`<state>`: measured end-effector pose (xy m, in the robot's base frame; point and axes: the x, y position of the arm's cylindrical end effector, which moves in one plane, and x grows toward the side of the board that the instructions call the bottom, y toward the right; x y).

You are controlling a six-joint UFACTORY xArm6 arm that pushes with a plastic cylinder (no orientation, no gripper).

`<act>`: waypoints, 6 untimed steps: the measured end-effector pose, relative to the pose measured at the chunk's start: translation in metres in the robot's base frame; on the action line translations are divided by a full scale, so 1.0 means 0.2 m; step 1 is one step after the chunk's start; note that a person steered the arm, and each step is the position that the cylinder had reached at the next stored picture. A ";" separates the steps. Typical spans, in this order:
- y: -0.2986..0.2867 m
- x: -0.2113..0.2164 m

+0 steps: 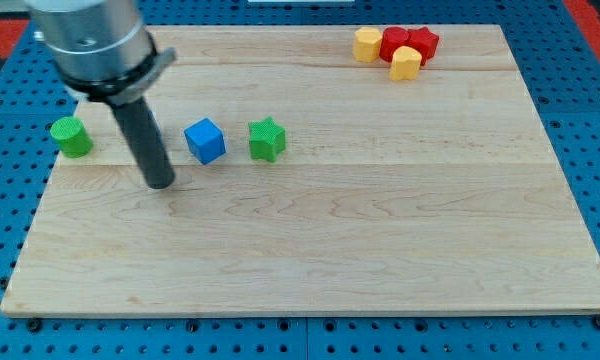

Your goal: Adjust the cube and green star to the line of blocks

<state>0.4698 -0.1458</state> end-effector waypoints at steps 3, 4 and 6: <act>0.12 -0.20; 0.29 -0.12; 0.39 -0.15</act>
